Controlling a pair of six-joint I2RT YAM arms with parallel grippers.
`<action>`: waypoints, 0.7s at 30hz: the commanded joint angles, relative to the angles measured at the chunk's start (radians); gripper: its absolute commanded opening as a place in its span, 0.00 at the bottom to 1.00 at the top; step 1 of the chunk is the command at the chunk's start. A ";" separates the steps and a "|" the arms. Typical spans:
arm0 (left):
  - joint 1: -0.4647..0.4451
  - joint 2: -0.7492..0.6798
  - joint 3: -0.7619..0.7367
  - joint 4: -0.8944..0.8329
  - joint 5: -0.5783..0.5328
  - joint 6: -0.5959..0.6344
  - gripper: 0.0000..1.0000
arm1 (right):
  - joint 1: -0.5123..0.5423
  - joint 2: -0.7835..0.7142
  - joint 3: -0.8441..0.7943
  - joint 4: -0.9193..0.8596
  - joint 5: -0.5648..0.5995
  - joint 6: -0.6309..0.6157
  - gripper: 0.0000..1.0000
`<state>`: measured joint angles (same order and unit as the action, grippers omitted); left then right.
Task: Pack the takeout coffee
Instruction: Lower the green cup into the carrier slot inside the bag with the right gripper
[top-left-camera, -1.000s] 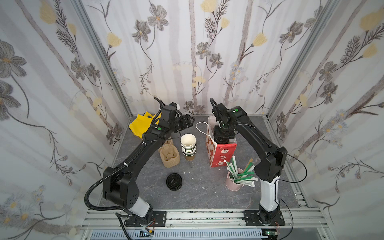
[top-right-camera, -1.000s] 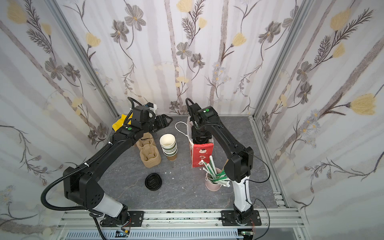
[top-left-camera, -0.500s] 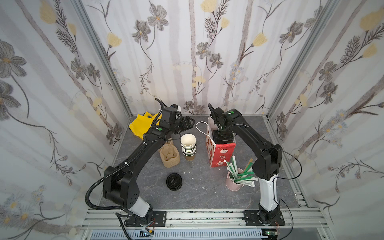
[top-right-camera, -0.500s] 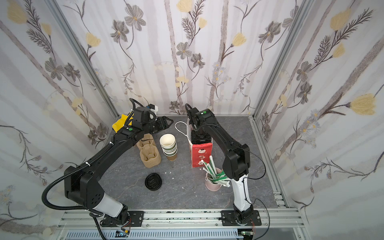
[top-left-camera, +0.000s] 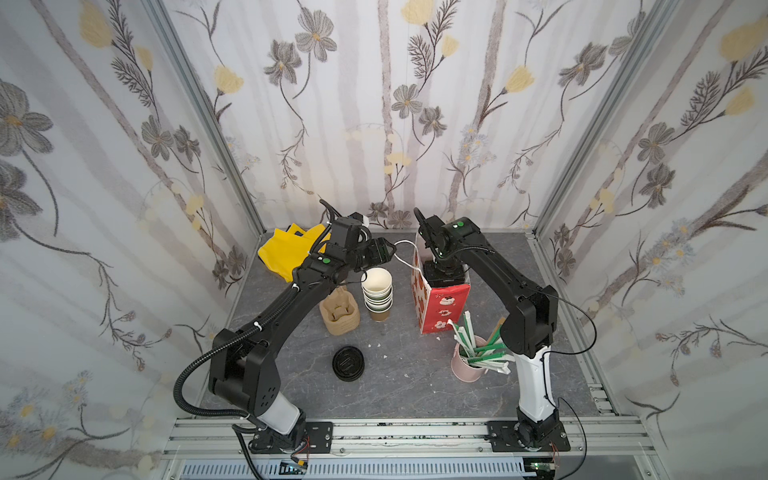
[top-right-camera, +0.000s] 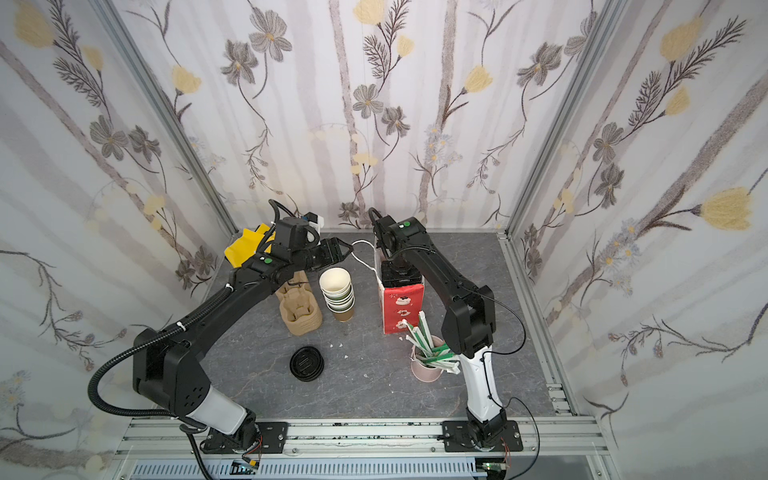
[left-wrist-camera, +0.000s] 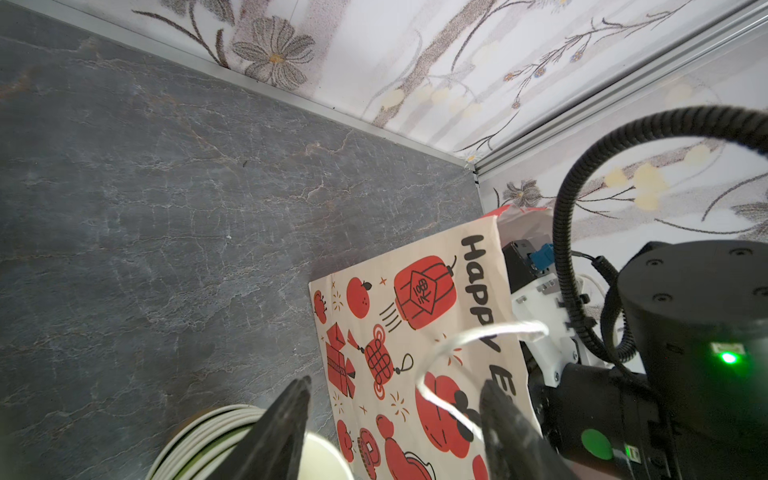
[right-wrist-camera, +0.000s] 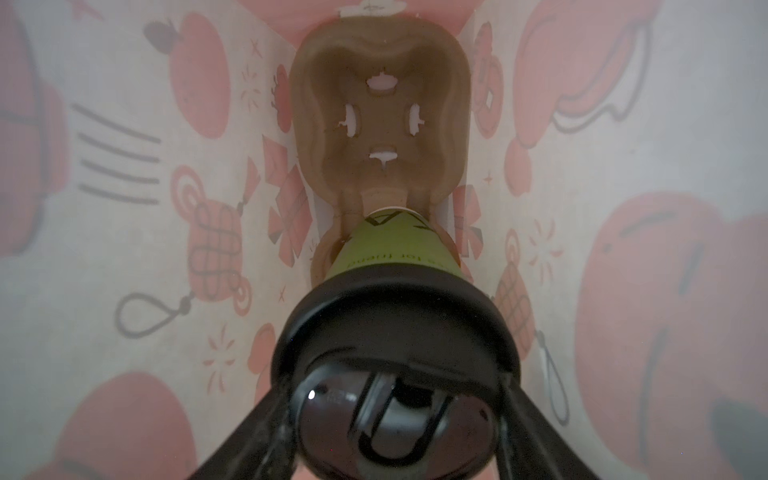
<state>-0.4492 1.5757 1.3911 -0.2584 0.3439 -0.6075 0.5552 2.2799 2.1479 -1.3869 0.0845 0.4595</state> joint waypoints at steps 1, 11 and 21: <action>-0.006 0.009 0.002 0.015 0.004 0.003 0.65 | -0.002 0.028 -0.003 0.042 0.014 -0.019 0.65; -0.017 0.041 0.031 0.015 0.006 0.002 0.58 | -0.003 -0.051 -0.017 0.031 -0.003 -0.015 0.65; -0.018 0.054 0.042 0.015 0.004 0.006 0.57 | -0.006 -0.151 -0.120 0.031 -0.037 -0.002 0.65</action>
<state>-0.4675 1.6260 1.4220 -0.2581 0.3443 -0.6079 0.5495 2.1441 2.0392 -1.3727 0.0547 0.4450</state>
